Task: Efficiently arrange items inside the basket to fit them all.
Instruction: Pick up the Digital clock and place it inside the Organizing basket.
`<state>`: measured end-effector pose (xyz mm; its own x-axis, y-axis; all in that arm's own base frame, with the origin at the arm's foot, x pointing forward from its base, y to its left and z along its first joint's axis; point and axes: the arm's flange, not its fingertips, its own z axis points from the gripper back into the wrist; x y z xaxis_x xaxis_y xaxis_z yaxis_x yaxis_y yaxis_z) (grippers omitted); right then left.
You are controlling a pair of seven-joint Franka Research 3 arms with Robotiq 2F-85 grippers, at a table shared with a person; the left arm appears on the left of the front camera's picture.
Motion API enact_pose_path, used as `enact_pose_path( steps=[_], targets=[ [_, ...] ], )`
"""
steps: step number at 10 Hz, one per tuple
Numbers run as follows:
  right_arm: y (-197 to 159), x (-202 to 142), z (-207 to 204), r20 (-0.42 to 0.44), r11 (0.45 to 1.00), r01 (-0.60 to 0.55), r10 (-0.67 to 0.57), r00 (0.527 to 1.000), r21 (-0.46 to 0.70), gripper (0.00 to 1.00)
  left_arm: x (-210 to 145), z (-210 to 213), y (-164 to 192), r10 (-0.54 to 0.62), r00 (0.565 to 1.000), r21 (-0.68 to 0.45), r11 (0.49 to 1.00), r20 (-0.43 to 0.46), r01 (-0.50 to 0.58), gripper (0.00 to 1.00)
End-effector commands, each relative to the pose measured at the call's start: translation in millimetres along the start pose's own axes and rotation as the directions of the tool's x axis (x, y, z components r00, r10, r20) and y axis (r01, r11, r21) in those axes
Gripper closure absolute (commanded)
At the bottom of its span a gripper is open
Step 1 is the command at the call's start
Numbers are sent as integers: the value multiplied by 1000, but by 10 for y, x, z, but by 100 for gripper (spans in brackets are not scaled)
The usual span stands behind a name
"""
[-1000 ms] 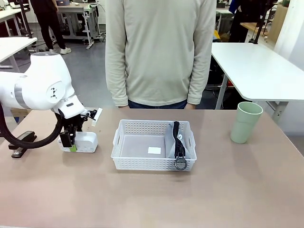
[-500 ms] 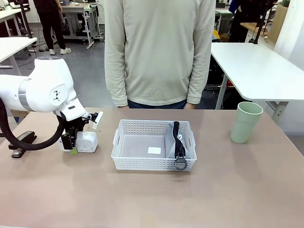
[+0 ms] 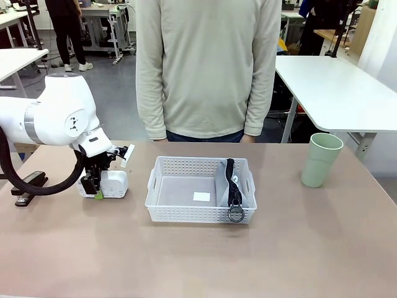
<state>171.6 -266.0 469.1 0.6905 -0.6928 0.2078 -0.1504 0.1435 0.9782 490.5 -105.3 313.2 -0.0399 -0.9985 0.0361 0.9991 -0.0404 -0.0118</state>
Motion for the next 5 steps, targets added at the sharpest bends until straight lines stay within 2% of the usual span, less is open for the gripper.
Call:
enact_pose_path(
  steps=[1,2,4,5],
  targets=[
    [24,31,-17,13,999,-28,28,1000,21,0,-28,8,25,-1,1000,-9,1000,4,1,100],
    [24,31,-17,13,999,-28,28,1000,21,0,-33,14,21,-4,1000,-10,1000,7,4,85],
    [24,31,-17,13,999,-28,28,1000,21,0,-45,34,3,4,1000,0,1000,4,-4,100],
    [24,31,-17,13,999,-28,28,1000,21,0,-56,54,-14,17,1000,-2,1000,10,-17,100]
  ],
)
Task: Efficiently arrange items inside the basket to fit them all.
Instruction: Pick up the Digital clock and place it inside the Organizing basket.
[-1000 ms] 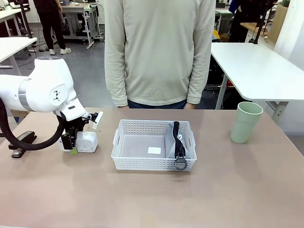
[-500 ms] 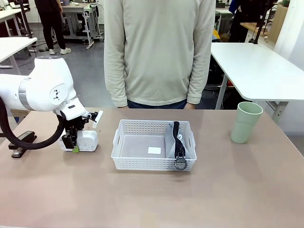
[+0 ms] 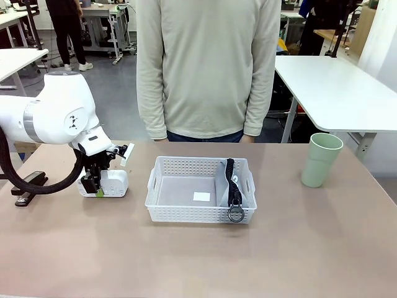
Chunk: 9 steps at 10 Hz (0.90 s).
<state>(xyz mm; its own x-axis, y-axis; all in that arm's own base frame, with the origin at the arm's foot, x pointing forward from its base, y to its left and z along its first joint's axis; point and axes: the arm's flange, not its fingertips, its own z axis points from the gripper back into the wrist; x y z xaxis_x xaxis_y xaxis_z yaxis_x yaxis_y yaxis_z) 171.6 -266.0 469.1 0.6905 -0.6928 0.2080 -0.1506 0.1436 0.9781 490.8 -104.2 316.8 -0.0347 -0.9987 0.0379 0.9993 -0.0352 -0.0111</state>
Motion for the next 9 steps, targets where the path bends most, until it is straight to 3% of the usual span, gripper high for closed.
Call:
enact_pose_path(
  steps=[1,2,4,6,7,8,9],
  targets=[
    [23,31,-18,13,999,-28,28,1000,21,0,-64,83,-51,25,999,-16,1000,34,-24,100],
    [23,31,-18,13,999,-28,28,1000,21,0,-105,285,-153,81,995,-16,997,66,-80,100],
    [23,31,-18,13,999,-28,28,1000,21,0,-319,1161,-596,182,969,-2,983,168,-184,100],
    [23,31,-18,13,999,-28,28,1000,21,0,-452,1774,-1003,264,949,33,961,170,-273,100],
    [23,31,-18,13,999,-28,28,1000,21,0,-460,1937,-1182,290,943,49,952,164,-301,100],
    [23,31,-18,13,999,-28,28,1000,21,0,-470,1991,-1251,372,910,51,921,181,-387,100],
    [23,31,-18,13,999,-28,28,1000,21,0,-531,1877,-1129,389,913,-47,921,123,-386,100]
  ],
)
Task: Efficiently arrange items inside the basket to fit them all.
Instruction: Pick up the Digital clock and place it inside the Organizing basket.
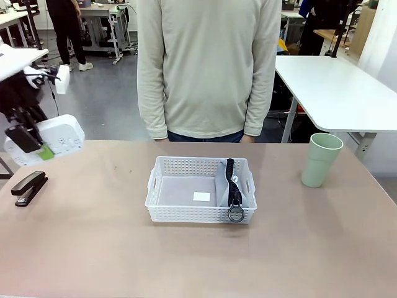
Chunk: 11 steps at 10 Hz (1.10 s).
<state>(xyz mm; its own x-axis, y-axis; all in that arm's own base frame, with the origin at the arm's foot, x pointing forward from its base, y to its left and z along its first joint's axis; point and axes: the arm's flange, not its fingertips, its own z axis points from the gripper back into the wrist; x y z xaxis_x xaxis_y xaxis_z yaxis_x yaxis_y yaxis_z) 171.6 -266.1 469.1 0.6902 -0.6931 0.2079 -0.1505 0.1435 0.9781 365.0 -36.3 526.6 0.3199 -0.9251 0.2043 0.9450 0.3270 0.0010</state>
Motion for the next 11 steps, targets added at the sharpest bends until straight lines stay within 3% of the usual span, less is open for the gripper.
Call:
enact_pose_path(
  steps=[1,6,7,8,9,11],
  targets=[
    [24,30,-18,13,999,-28,28,1000,21,0,50,-15,55,-45,999,15,999,27,45,100],
    [24,30,-18,13,999,-28,28,1000,21,0,50,-15,55,-45,999,15,999,27,45,100],
    [24,30,-18,13,999,-28,28,1000,21,0,89,-30,25,-33,999,1,999,26,33,47],
    [24,30,-18,13,999,-28,28,1000,21,0,245,-57,-149,69,997,-4,998,25,-69,47],
    [24,30,-18,13,999,-28,28,1000,21,0,462,-86,-366,123,988,-28,992,95,-121,47],
    [24,30,-18,13,999,-28,28,1000,21,0,898,-230,-693,214,976,29,976,30,-215,47]
  ],
)
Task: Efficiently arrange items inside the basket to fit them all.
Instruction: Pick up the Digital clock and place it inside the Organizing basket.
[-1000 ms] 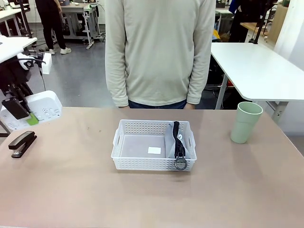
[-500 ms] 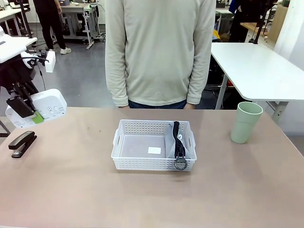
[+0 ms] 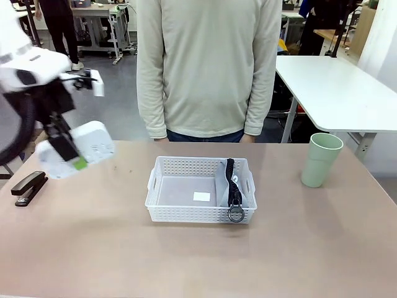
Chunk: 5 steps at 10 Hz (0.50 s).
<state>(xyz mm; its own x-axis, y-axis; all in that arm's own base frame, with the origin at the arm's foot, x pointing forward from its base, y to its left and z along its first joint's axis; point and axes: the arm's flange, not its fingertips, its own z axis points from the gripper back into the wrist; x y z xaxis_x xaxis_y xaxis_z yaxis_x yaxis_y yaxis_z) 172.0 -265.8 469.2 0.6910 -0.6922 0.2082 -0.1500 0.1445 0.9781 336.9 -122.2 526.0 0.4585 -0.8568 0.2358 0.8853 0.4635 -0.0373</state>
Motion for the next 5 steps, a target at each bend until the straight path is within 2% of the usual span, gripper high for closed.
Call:
enact_pose_path(
  steps=[1,3,5],
  targets=[
    [23,28,-13,14,999,-28,27,1000,22,0,416,-216,-264,131,991,124,984,-38,-125,47],
    [23,28,-13,14,999,-28,27,1000,22,0,1000,-463,-342,67,997,165,984,-42,-60,47],
    [23,28,-13,14,999,-28,27,1000,22,0,1620,-665,-297,-32,999,174,984,-7,33,47]
  ],
)
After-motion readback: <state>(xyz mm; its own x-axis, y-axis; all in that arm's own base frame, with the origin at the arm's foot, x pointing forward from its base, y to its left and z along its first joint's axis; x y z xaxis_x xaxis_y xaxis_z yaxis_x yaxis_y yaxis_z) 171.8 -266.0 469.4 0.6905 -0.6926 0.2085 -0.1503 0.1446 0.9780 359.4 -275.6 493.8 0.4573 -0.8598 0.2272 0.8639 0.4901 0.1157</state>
